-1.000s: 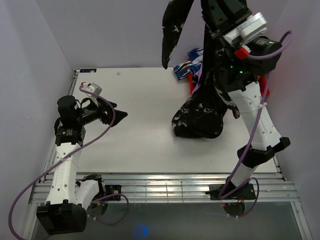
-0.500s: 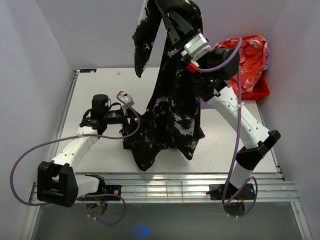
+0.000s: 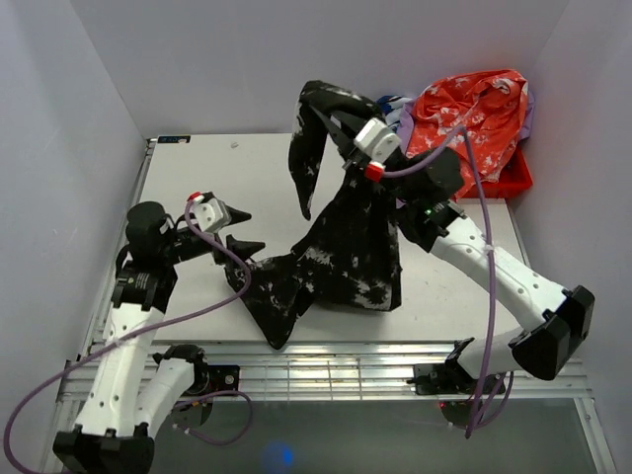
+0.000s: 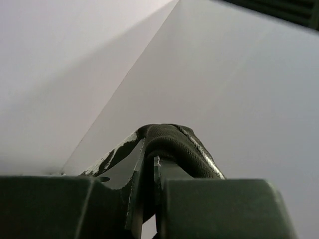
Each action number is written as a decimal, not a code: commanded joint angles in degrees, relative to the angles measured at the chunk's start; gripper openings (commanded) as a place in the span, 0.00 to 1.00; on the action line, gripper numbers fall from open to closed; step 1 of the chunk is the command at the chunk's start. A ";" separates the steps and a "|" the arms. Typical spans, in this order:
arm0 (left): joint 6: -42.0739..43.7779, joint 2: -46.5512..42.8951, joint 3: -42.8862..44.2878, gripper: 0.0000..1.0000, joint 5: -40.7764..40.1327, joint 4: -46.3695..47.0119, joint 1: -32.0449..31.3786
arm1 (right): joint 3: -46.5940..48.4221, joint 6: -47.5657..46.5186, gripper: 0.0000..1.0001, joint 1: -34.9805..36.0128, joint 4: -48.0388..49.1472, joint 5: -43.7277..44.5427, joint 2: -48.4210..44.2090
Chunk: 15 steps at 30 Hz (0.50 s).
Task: Fold and stack the trousers
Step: Move the trousers to the center of the board
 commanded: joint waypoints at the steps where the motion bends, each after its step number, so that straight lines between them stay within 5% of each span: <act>1: -10.73 -6.68 -1.27 0.77 -2.07 -0.72 4.76 | -3.95 6.56 0.08 -0.11 -0.92 1.58 4.74; 12: -29.48 -6.70 1.36 0.78 -30.99 0.78 16.28 | 15.90 23.97 0.08 3.06 -7.66 -3.41 33.21; 13: -30.54 -4.96 1.71 0.79 -31.61 1.13 17.07 | 17.83 24.94 0.13 3.76 -9.87 -5.34 35.84; 14: -32.81 -3.81 2.41 0.79 -31.88 1.22 18.56 | 22.37 25.73 0.31 4.11 -12.50 -7.19 36.82; 15: -33.44 -2.40 2.76 0.80 -31.45 1.31 19.27 | 25.38 26.61 0.39 4.37 -19.92 -11.47 37.87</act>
